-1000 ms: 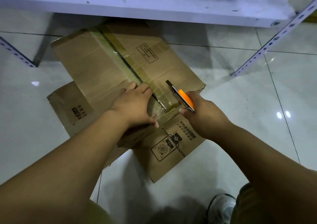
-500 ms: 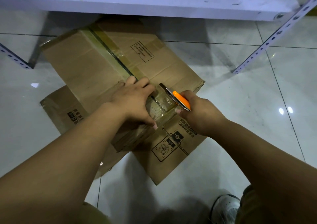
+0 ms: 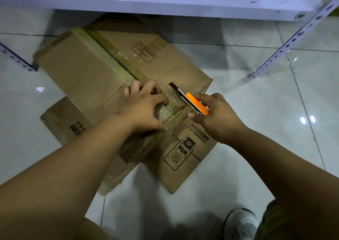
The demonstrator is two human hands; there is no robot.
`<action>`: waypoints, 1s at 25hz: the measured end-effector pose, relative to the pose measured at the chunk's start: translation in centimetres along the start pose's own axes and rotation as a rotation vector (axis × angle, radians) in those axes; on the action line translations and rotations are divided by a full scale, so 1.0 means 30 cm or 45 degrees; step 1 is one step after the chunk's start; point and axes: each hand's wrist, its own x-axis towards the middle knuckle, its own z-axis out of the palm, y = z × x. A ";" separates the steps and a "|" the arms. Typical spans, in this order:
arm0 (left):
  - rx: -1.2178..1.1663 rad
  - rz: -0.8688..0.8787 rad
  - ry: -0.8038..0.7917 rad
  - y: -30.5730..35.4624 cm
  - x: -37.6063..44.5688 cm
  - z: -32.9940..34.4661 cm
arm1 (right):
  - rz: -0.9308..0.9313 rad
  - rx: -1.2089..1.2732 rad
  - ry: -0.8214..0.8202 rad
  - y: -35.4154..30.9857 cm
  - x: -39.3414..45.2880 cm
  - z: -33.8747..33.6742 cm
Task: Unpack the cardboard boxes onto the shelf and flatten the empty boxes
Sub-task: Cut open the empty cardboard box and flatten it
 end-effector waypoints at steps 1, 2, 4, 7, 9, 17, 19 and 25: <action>-0.010 -0.005 0.015 0.002 0.000 0.000 | 0.011 -0.008 -0.025 0.006 -0.006 -0.005; -0.009 -0.015 0.028 0.003 0.000 0.002 | 0.014 -0.014 -0.053 0.014 -0.012 -0.010; 0.004 -0.032 0.052 0.005 0.003 0.001 | 0.033 0.006 -0.113 0.026 -0.024 -0.024; -0.038 -0.007 0.052 0.007 0.007 -0.002 | 0.079 0.017 -0.225 0.037 -0.034 -0.028; -0.090 0.007 0.047 0.010 0.012 -0.002 | 0.067 0.019 -0.283 0.034 -0.033 -0.017; -0.267 -0.066 -0.001 0.000 0.029 0.004 | 0.019 -0.082 -0.378 0.044 -0.019 0.008; -0.335 -0.104 0.021 0.000 0.035 0.003 | 0.006 -0.089 -0.389 0.050 -0.012 0.019; -0.368 -0.158 0.017 0.013 0.042 0.001 | 0.014 -0.065 -0.440 0.054 -0.005 0.040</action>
